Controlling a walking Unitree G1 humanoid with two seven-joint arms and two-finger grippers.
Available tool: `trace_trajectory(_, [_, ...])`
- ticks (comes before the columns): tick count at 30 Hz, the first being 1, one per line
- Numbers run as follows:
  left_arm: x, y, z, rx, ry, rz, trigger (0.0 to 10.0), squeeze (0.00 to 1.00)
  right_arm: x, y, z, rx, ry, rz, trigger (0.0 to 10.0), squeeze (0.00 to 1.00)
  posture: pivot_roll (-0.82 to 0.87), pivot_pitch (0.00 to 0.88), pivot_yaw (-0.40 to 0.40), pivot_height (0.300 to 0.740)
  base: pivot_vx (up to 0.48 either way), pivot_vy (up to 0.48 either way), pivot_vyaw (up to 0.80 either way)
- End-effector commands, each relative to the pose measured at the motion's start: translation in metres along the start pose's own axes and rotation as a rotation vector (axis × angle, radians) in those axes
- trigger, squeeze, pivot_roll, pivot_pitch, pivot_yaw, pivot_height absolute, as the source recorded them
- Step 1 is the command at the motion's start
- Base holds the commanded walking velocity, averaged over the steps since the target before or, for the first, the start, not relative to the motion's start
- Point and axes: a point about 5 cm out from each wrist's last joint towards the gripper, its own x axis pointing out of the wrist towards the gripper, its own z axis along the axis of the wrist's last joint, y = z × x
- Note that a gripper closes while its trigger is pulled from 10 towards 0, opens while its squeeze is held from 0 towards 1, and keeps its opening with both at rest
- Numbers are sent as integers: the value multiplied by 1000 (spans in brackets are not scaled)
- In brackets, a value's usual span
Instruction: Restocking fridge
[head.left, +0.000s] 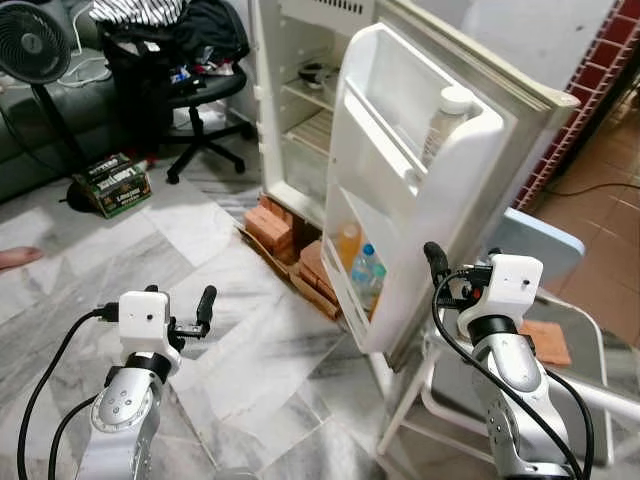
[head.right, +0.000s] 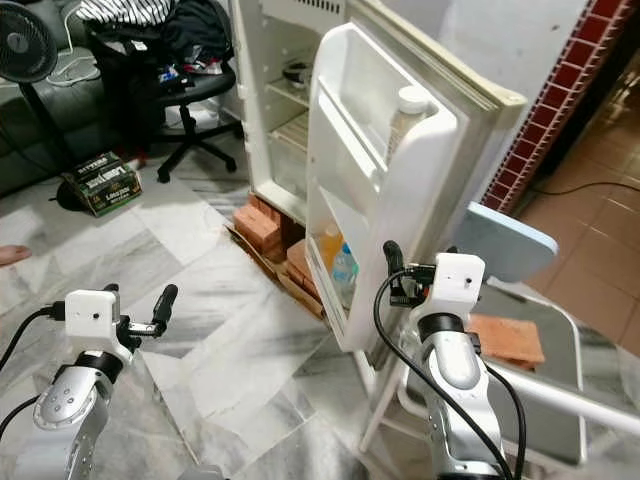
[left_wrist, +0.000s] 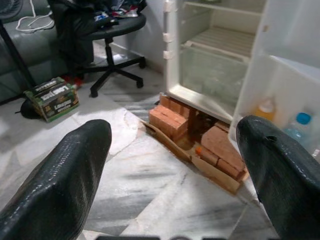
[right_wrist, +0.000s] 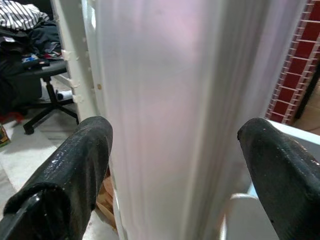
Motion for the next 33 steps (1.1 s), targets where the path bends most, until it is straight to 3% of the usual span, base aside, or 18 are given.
trace_trajectory(1, [1, 1, 4, 11, -14, -6, 10000, 0, 3, 1, 4, 3, -12, -4, 10000, 0, 101, 0, -2, 740, 480, 0, 0])
trace_trajectory(5, [1, 1, 4, 14, -14, 5, 10000, 0, 5, 1, 5, 1, -17, -6, 10000, 0, 101, 0, -3, 740, 398, 0, 0])
trace_trajectory(27, [5, -2, -2, 19, 26, 14, 10000, 0, 16, -9, 10, -37, -36, -38, 10000, 0, 104, 0, -10, 740, 0, 0, 0])
trace_trajectory(33, [2, -1, -6, 21, 48, 26, 10000, 0, 35, -35, 16, -80, -37, -144, 10000, 0, 116, 0, -12, 740, 0, 0, 0])
